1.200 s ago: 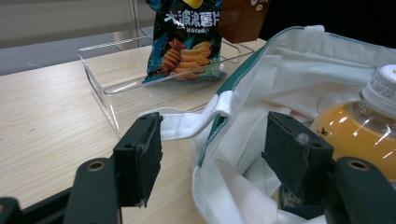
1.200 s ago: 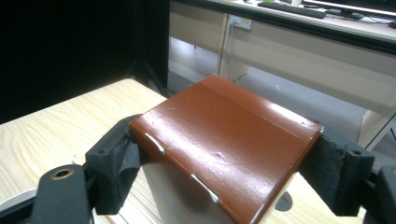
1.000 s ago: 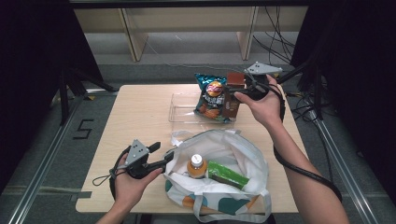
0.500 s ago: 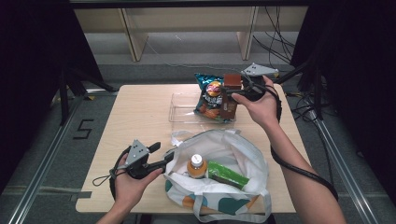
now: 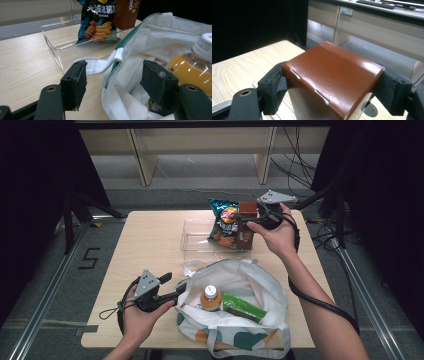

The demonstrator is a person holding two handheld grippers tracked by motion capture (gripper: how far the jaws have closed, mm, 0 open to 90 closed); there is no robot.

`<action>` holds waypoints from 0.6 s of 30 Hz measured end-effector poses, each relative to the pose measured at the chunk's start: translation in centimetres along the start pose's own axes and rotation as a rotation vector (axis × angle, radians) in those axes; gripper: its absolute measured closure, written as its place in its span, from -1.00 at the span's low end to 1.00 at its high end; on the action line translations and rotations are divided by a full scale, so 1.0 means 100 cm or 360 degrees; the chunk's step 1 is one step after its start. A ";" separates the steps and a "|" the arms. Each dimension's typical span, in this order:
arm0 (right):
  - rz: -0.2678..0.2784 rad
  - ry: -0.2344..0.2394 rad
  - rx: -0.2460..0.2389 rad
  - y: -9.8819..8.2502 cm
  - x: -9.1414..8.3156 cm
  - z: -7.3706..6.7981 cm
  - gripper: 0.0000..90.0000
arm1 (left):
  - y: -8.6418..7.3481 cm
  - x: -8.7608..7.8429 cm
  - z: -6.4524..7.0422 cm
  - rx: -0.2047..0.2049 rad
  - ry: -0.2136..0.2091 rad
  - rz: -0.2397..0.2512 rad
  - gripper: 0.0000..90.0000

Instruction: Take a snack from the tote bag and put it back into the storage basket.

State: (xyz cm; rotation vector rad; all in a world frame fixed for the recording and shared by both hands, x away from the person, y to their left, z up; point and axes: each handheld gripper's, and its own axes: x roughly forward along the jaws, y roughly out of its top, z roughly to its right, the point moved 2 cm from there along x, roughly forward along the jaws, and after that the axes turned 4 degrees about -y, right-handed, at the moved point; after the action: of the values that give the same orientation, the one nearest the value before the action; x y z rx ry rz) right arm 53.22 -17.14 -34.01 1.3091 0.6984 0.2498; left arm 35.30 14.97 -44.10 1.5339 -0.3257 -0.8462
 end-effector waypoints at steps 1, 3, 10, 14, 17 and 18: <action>-0.0003 -0.0001 -0.0007 0.000 0.000 0.001 -0.52 | 0.000 0.000 0.000 0.0001 0.0000 -0.0002 -0.19; 0.0017 -0.0012 0.0000 -0.001 0.002 0.000 -0.52 | 0.000 0.000 0.000 0.0001 0.0000 -0.0003 -0.20; -0.0016 0.0000 -0.0022 -0.004 0.005 -0.001 -0.52 | 0.000 0.001 -0.001 0.0005 0.0000 0.0006 -0.19; -0.0012 0.0000 -0.0001 -0.005 0.007 -0.002 -0.53 | -0.001 0.001 0.000 -0.0008 -0.0002 0.0002 -0.20; -0.0018 -0.0011 -0.0012 -0.006 0.008 0.000 -0.53 | -0.001 0.001 0.001 -0.0004 -0.0006 -0.0007 -0.20; -0.0018 0.0005 -0.0019 -0.006 0.008 0.001 -0.53 | 0.000 0.001 0.000 0.0023 -0.0006 -0.0008 -0.19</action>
State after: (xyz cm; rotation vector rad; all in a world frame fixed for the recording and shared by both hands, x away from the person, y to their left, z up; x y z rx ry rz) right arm 53.76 -16.95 -34.87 1.2934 0.7057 0.2468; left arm 35.35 14.96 -44.15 1.5471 -0.3317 -0.8523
